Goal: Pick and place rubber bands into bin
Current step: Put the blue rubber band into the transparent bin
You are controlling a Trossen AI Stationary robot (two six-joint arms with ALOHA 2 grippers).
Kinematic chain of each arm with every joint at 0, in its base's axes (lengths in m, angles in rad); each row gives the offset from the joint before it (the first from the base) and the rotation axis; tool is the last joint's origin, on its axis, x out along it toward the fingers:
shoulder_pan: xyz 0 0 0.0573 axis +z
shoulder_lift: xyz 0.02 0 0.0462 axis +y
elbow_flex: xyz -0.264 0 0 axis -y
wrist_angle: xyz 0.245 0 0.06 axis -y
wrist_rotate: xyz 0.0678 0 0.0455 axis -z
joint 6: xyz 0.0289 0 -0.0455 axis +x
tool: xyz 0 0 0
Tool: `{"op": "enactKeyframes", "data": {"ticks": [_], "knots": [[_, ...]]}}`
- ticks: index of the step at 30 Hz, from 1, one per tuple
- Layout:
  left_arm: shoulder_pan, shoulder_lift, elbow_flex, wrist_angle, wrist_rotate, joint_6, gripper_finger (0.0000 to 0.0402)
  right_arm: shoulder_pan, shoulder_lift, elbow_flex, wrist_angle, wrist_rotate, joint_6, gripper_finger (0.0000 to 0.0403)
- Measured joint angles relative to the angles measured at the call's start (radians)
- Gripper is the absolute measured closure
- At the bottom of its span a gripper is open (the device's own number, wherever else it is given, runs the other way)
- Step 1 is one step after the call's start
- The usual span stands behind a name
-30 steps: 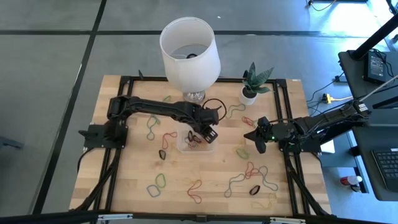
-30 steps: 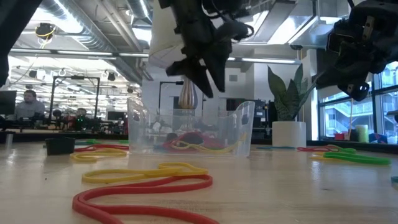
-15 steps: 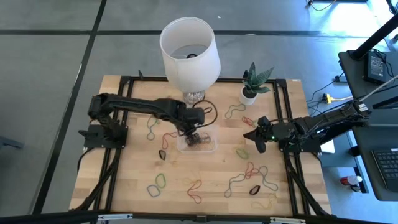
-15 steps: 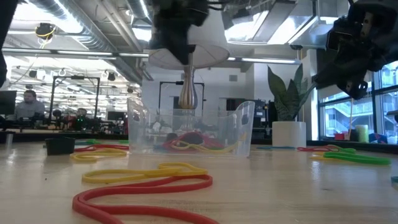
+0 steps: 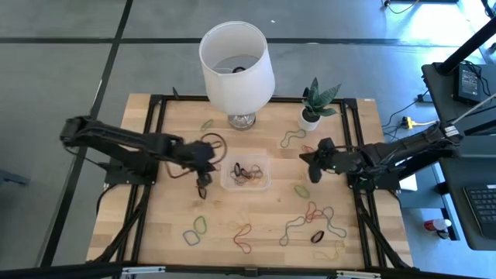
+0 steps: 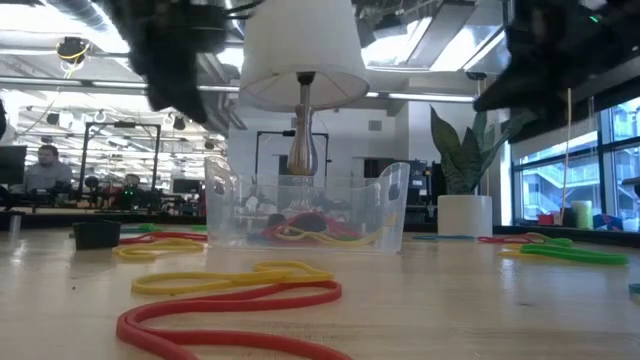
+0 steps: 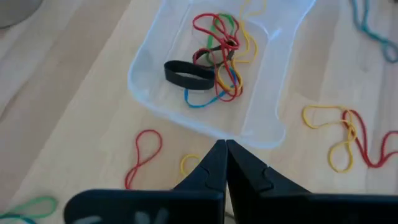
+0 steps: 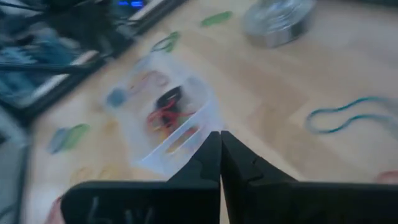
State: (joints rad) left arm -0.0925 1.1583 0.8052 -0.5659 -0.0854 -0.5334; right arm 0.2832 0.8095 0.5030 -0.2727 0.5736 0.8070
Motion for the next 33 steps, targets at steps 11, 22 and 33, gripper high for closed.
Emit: {"op": "enactKeyframes", "data": {"ticks": [11,22,33], "knots": [[0.001,-0.465,-0.226,0.041,-0.115,0.153,0.0400,-0.225,0.531,0.515,-0.395,0.004,0.130,0.0402],[0.000,-0.591,-0.227,0.035,-0.183,0.267,0.0400,-0.493,0.917,0.716,-0.534,-0.342,0.155,0.0337],[0.000,-0.589,-0.228,-0.024,-0.100,0.259,0.0400,-0.578,1.073,0.716,-0.527,-0.393,0.137,0.0280]]}}
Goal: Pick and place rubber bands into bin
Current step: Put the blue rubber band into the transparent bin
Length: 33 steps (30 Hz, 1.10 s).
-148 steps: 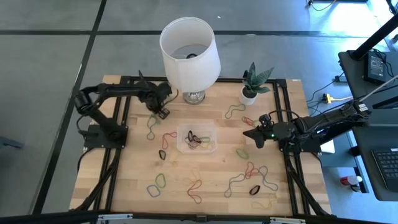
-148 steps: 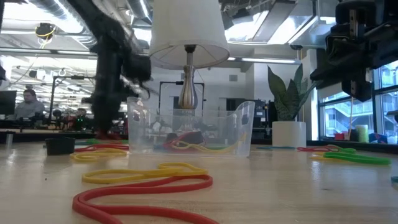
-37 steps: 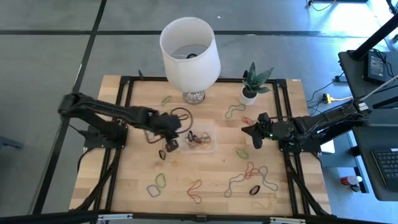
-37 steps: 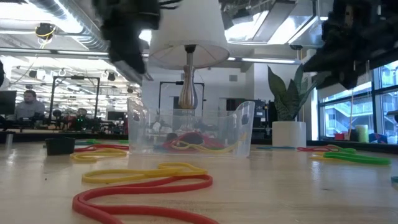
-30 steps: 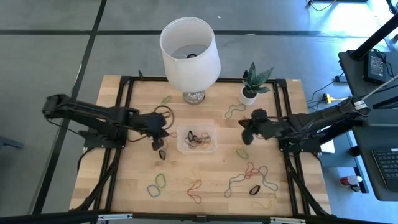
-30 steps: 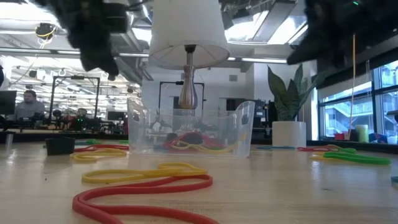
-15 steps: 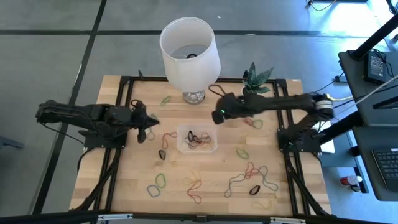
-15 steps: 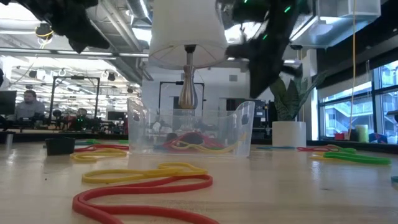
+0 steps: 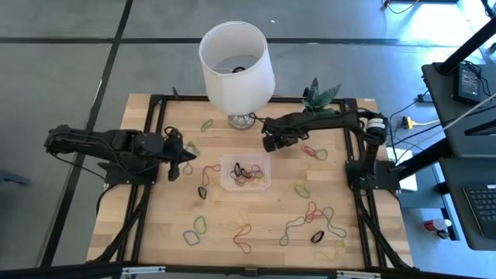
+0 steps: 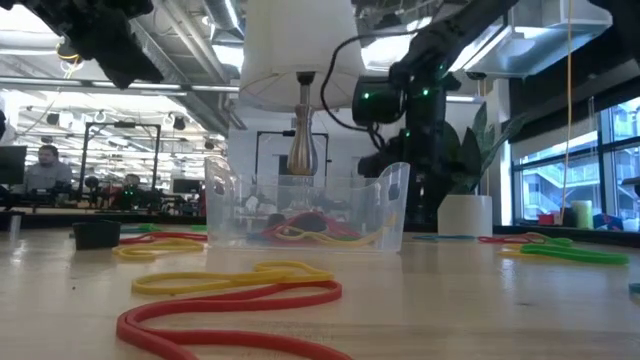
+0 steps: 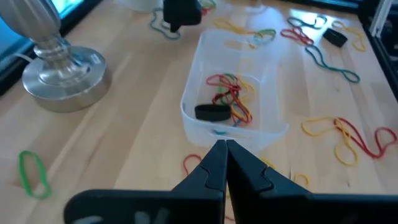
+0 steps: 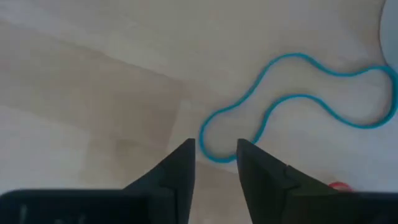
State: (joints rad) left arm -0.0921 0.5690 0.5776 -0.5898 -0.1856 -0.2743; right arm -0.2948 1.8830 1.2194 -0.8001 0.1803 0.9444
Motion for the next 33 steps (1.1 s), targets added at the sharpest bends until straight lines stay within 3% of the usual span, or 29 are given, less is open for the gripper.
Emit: {"op": "enactKeyframes", "data": {"ticks": [8,14,20,24,33], "knots": [[0.000,0.000,-0.001,-0.013,0.004,0.007,0.0400,-0.004,0.080,0.006,0.058,-0.013,-0.032,0.0285],[0.000,0.000,-0.001,-0.013,0.002,0.008,0.0400,0.005,0.111,0.010,0.053,-0.035,-0.029,0.0387],[0.000,0.000,-0.001,-0.013,0.001,0.035,0.0400,0.058,0.038,-0.006,0.005,0.017,0.049,0.0400],[0.000,0.000,-0.001,-0.013,0.001,0.043,0.0400,0.130,-0.073,0.000,-0.018,0.091,0.120,0.0401],[0.000,0.000,-0.001,-0.008,-0.003,0.088,0.0400,0.341,-0.226,0.078,-0.171,0.373,0.283,0.0402]]}}
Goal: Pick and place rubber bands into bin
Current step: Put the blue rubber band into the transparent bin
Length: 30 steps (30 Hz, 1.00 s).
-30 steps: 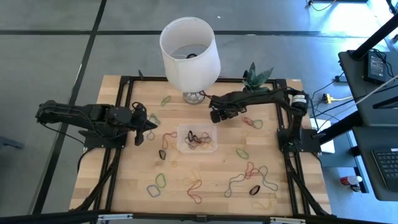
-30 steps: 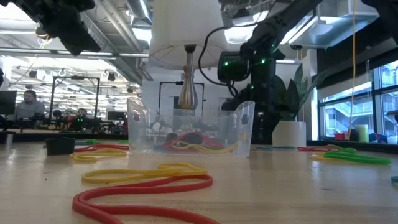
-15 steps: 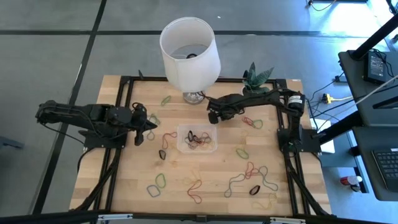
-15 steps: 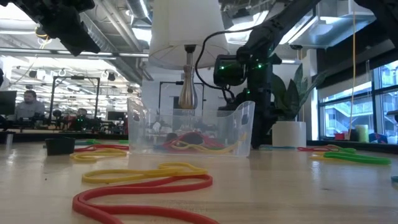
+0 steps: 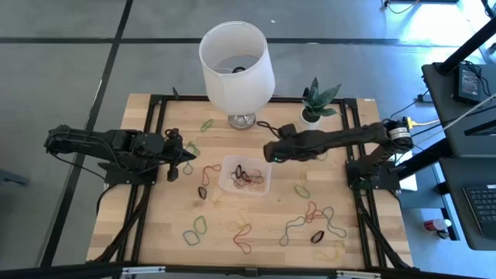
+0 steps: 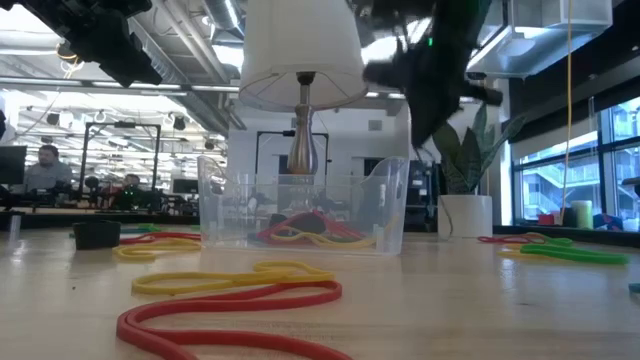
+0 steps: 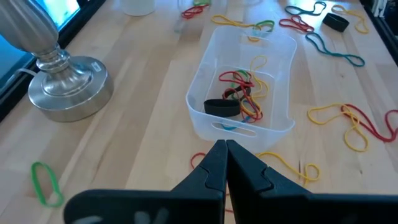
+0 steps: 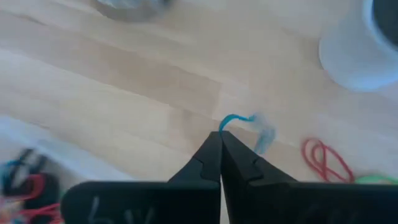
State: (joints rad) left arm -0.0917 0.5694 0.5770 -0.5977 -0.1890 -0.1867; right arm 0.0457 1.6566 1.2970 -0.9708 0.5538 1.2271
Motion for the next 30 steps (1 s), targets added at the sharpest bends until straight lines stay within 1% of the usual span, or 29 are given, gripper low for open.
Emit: {"op": "enactKeyframes", "data": {"ticks": [3,9,12,16,20,24,30], "knots": [[0.000,0.000,0.000,0.000,0.000,0.000,0.0400,0.064,0.002,0.084,0.004,0.069,-0.022,0.0402],[0.000,0.002,0.000,0.003,0.000,-0.008,0.0398,0.176,0.065,0.260,0.087,0.173,-0.149,0.0403],[0.000,0.002,0.000,0.003,0.000,-0.010,0.0398,0.210,0.100,0.333,0.102,0.187,-0.193,0.0403],[0.000,0.002,0.000,0.003,0.000,-0.012,0.0400,0.229,0.145,0.369,0.092,0.179,-0.207,0.0403],[0.000,0.002,0.000,0.003,0.000,-0.029,0.0398,0.228,0.192,0.368,0.037,0.103,-0.155,0.0403],[0.000,0.002,0.000,0.003,0.000,-0.039,0.0399,0.226,0.251,0.366,-0.020,0.065,-0.106,0.0403],[0.000,0.002,0.000,0.003,0.000,-0.038,0.0398,0.213,0.341,0.366,0.004,0.001,-0.104,0.0395]]}}
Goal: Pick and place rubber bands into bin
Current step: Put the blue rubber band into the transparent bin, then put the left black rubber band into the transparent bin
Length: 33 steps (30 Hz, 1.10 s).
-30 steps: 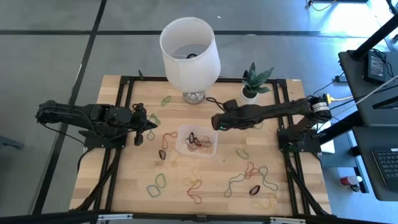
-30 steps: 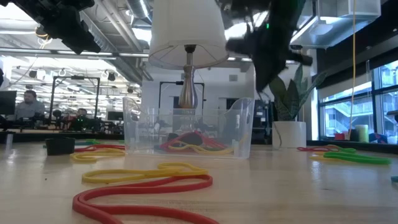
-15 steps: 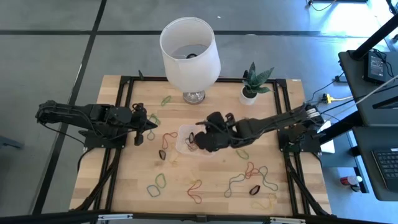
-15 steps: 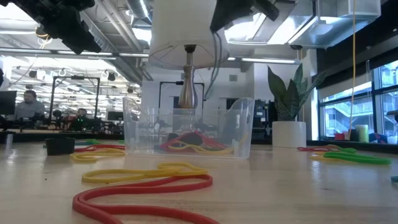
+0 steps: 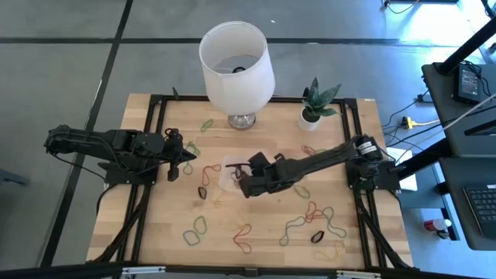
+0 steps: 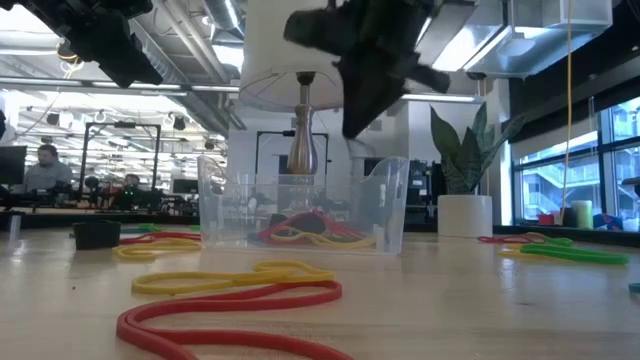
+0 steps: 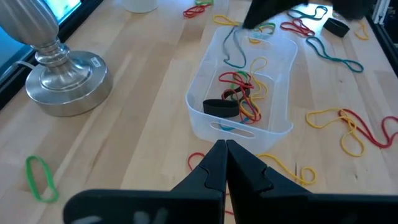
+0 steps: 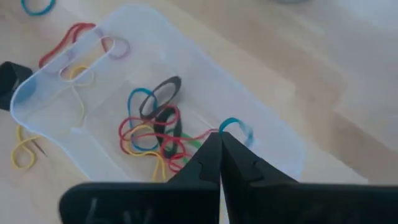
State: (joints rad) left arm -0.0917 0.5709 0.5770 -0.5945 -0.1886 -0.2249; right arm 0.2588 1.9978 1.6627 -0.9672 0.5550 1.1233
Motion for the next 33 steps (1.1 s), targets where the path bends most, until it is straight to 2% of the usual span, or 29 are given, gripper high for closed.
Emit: {"op": "enactKeyframes", "data": {"ticks": [5,12,17,21,25,29,33], "knots": [[0.000,0.000,0.000,0.000,0.000,0.000,0.0397,-0.021,0.018,0.000,0.014,-0.105,0.011,0.0366],[0.000,0.000,0.000,0.000,0.000,0.000,0.0397,-0.044,0.001,0.001,-0.051,-0.145,0.025,0.0309],[0.000,0.001,0.001,-0.001,0.014,0.002,0.0396,-0.045,-0.022,0.001,-0.109,-0.151,-0.052,0.0285],[-0.025,0.033,0.028,0.000,0.011,0.002,0.0400,-0.026,-0.092,-0.002,-0.180,-0.146,-0.111,0.0296],[-0.075,0.113,0.075,0.000,-0.046,0.002,0.0399,0.009,-0.196,-0.066,-0.255,-0.059,-0.106,0.0320],[-0.133,0.233,0.130,-0.007,-0.105,-0.010,0.0400,0.048,-0.364,-0.252,-0.228,-0.052,-0.049,0.0347],[-0.174,0.351,0.189,-0.009,-0.131,-0.068,0.0399,0.112,-0.561,-0.492,-0.097,-0.052,0.005,0.0376]]}}
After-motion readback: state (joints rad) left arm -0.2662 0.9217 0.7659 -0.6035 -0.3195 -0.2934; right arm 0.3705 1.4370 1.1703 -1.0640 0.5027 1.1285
